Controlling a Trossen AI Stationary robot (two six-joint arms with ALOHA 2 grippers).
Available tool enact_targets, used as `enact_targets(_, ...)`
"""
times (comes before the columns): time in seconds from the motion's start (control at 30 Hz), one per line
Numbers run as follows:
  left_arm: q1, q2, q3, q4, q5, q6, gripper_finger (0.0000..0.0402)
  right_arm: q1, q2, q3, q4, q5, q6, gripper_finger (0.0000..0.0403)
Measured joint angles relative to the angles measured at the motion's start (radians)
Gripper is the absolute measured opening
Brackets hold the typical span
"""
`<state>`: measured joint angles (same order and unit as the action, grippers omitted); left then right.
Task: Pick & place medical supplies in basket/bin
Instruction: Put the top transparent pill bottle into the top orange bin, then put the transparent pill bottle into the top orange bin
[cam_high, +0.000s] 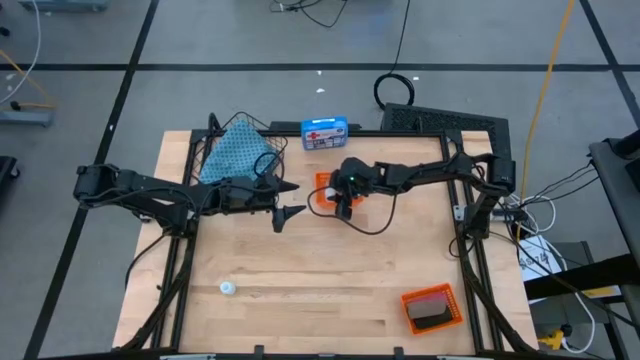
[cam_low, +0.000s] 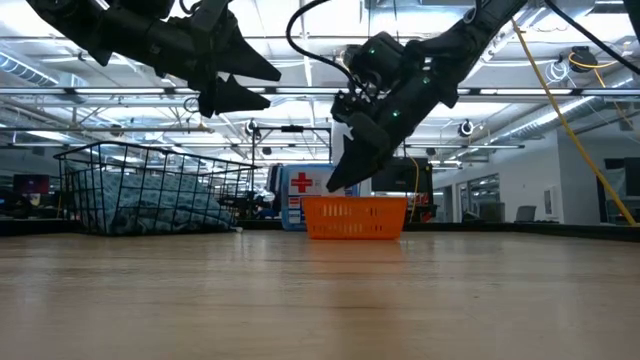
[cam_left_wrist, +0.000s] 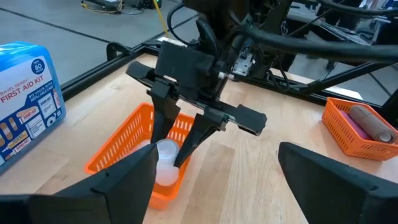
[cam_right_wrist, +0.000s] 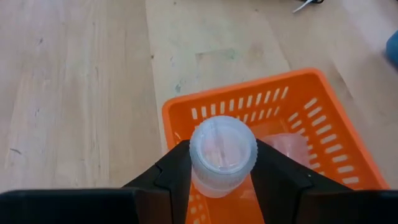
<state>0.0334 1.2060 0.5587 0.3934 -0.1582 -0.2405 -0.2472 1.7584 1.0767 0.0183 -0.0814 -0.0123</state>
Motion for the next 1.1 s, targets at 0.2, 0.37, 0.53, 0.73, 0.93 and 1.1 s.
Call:
enact_targets(0.2,0.0,0.0,0.0,0.001,0.0,0.0,0.0339,-0.002,0.0,-0.048,0.07,0.002,-0.008,0.0132)
enact_targets(0.37,0.0,0.0,0.0,0.006,0.0,0.0,0.0344,-0.008,0.0,-0.09,0.121,0.002,-0.007,0.0132)
enact_targets(0.53,0.0,0.0,0.0,0.006,0.0,0.0,0.0339,-0.009,0.0,-0.114,0.171,0.005,-0.038,0.0139)
enact_targets(0.73,0.0,0.0,0.0,0.004,0.002,-0.008,0.0339,-0.009,0.0,-0.124,0.189,0.006,-0.053,0.0177)
enact_targets(0.93,0.0,0.0,0.0,0.005,0.008,-0.047,0.0344,-0.009,0.0,-0.124,0.196,0.006,-0.055,0.0208)
enact_targets(1.1,-0.001,-0.017,0.0,-0.008,0.008,-0.018,0.0337,-0.009,-0.016,-0.124,0.182,0.006,-0.093,0.0222)
